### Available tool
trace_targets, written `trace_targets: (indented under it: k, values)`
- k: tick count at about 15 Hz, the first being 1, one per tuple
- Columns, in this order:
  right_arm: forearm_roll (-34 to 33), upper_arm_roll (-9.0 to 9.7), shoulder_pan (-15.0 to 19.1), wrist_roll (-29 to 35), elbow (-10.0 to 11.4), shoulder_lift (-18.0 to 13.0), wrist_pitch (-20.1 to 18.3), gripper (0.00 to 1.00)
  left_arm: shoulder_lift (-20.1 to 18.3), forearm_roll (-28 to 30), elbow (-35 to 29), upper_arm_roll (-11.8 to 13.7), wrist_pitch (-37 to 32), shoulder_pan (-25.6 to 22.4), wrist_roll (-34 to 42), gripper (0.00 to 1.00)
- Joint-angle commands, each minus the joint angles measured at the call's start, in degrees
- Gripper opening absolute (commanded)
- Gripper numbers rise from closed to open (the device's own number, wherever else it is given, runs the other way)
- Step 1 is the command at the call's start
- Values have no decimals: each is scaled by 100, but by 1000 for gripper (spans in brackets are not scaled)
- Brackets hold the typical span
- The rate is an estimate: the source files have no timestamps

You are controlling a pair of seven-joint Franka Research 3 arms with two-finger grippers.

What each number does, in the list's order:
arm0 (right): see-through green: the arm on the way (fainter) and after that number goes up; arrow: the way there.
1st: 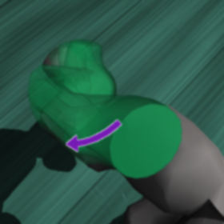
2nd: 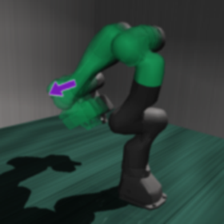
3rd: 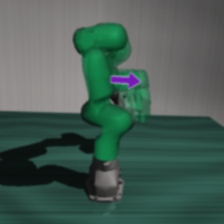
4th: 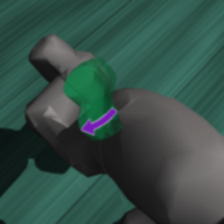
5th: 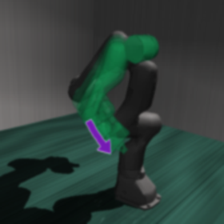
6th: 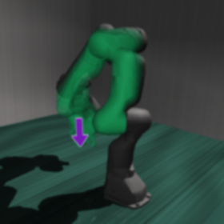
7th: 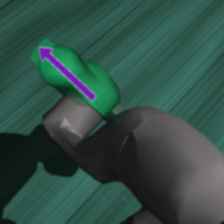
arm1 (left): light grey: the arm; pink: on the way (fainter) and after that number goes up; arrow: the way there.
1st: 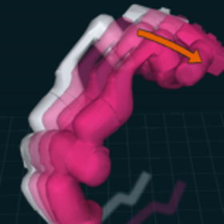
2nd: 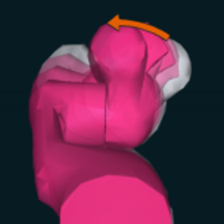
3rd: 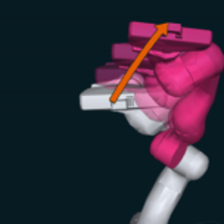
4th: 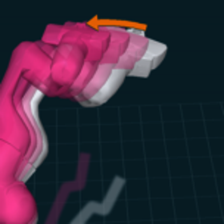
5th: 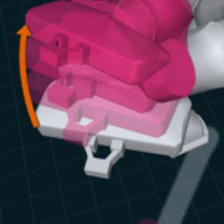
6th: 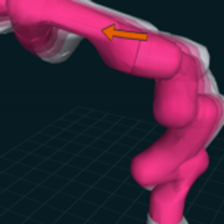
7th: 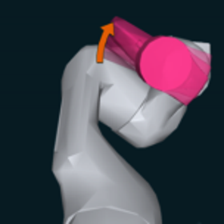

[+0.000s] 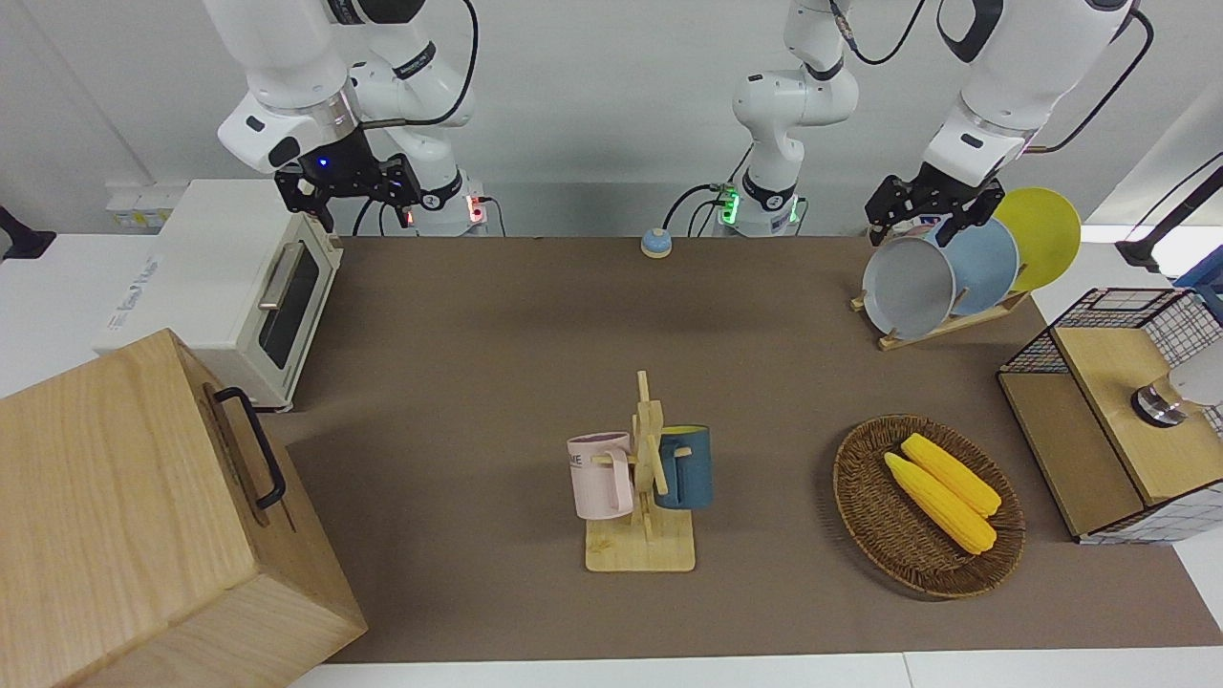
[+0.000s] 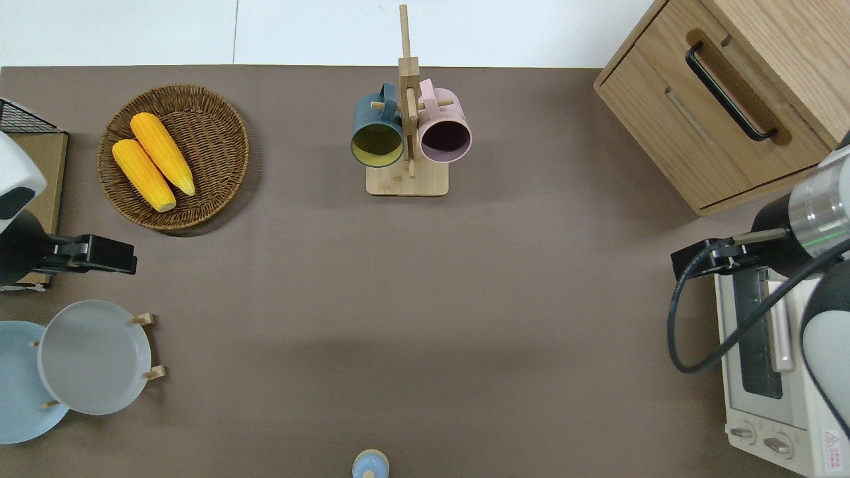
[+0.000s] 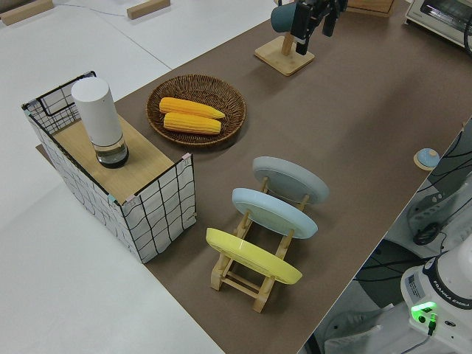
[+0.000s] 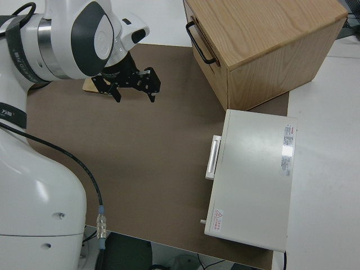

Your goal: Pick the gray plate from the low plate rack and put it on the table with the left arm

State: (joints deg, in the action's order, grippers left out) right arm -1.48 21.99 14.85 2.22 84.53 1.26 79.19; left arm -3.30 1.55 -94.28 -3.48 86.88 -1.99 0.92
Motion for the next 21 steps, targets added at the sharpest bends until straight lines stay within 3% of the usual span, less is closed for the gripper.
trace_targets:
  k: [1, 6, 9, 16, 21]
  values:
    - [-37, 113, 132, 68, -41, -12, -62, 983, -749, 82, -985, 41, 206, -12, 40, 998]
    - [-37, 121, 132, 68, -41, -12, -62, 983, -1435, 64, -1970, 93, 741, -29, 49, 998]
    - [-37, 121, 132, 68, -41, -12, -62, 983, -1778, 21, -2445, 382, 1014, -55, 293, 995]
    - [-37, 121, 132, 68, -41, -12, -62, 983, -1867, -480, -2692, 1042, 1208, -82, 531, 995]
    - [-37, 121, 132, 68, -41, -12, -62, 983, -1867, -832, -3008, 1271, 1690, -195, 532, 995]
